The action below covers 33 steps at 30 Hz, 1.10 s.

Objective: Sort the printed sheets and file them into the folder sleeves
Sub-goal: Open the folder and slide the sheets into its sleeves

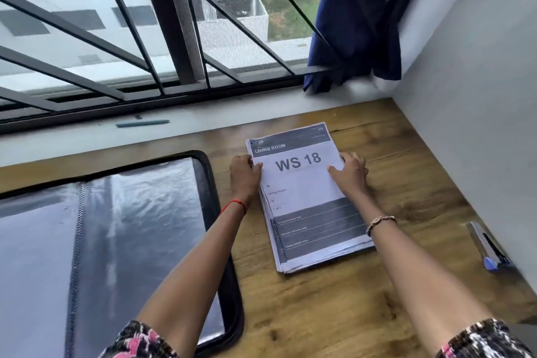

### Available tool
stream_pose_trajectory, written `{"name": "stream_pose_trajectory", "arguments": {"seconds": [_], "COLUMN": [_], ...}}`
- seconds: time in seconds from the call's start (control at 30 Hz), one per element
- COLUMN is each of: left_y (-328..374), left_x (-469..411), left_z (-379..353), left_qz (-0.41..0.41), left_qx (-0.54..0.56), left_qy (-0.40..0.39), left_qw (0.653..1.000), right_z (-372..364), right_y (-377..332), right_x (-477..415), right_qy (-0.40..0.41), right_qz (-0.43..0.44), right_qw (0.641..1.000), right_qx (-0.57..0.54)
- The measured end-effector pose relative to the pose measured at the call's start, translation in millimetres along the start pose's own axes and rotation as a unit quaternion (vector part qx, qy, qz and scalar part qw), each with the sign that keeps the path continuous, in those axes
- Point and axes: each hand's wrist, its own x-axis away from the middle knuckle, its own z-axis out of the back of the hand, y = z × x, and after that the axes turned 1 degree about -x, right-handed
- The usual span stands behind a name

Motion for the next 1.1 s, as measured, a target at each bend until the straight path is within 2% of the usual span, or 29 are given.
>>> {"name": "stream_pose_trajectory", "arguments": {"seconds": [0.1, 0.27, 0.4, 0.57, 0.7, 0.83, 1.0, 1.1], "left_y": [6.8, 17.0, 18.6, 21.4, 21.4, 19.9, 19.5, 19.8], "left_x": [7.1, 16.5, 17.6, 17.0, 24.8, 31.2, 39.1, 43.8], "left_z": [-2.2, -6.3, -5.0, 0.1, 3.4, 3.6, 13.6, 24.8], "left_qz": [-0.008, -0.017, -0.007, 0.042, -0.005, -0.048, -0.028, 0.0], "left_qx": [0.011, 0.056, 0.065, 0.128, 0.13, 0.114, 0.235, 0.336], "left_qy": [0.035, 0.02, 0.059, 0.015, -0.018, 0.013, -0.032, -0.049], "left_qw": [0.999, 0.998, 0.996, 0.991, 0.991, 0.992, 0.971, 0.941], "right_z": [-4.0, -7.2, -5.6, 0.3, 4.9, 11.8, 15.2, 17.0], "right_y": [1.1, 0.0, -2.4, -5.2, -5.0, -9.2, -21.6, -32.7], "right_x": [-0.5, 2.0, 4.5, 8.9, 10.2, 11.8, 13.1, 19.8], "right_qy": [0.024, 0.044, 0.063, 0.081, 0.09, 0.098, 0.102, 0.09], "right_qz": [-0.001, 0.001, 0.003, 0.001, -0.017, -0.039, -0.053, -0.052], "right_qw": [0.999, 0.998, 0.997, 0.993, 0.988, 0.978, 0.965, 0.957], "right_qx": [-0.026, -0.047, -0.055, -0.085, -0.126, -0.182, -0.235, -0.269]}}
